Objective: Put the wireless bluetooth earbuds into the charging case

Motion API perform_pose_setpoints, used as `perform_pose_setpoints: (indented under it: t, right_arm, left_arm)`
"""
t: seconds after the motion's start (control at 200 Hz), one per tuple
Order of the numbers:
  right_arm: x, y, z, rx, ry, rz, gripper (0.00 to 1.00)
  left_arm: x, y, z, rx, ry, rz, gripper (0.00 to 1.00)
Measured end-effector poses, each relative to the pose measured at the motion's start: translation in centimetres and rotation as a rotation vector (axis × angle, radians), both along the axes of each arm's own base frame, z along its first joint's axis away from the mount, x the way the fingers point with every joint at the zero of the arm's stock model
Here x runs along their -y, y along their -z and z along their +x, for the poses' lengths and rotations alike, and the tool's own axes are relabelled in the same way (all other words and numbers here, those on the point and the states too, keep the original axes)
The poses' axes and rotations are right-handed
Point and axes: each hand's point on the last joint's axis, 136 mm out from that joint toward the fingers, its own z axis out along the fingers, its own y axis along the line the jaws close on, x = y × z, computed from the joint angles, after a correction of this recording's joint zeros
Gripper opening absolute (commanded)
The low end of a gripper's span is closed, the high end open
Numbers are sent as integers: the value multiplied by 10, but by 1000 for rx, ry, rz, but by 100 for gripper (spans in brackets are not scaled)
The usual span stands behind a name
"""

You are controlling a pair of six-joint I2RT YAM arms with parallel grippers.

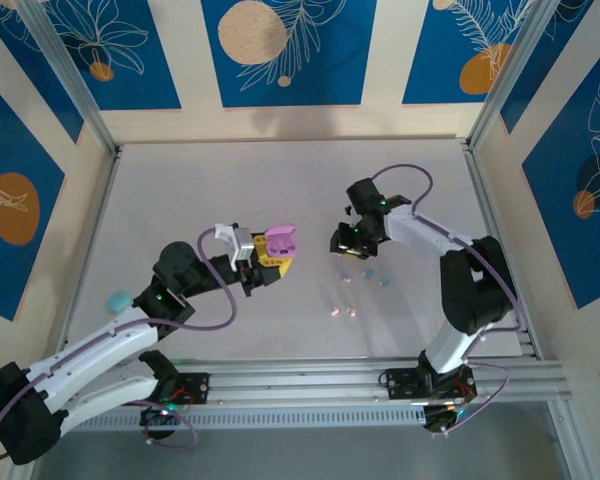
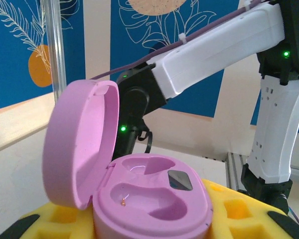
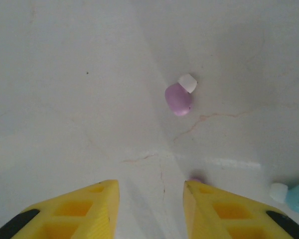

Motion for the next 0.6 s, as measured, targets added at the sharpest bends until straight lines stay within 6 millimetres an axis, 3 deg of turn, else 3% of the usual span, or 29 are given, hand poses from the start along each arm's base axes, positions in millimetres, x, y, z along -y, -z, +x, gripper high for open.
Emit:
perform_pose_setpoints:
  t: [0.33,0.6]
  right_arm:
    - [5,33,-11,-96,-74,-145,37]
    - [3,46,-28,-148,-186,-219,33]
  left_arm:
    - [0,9,1,-5,-7,34,30]
    - [0,10,2,-7,-8,36,30]
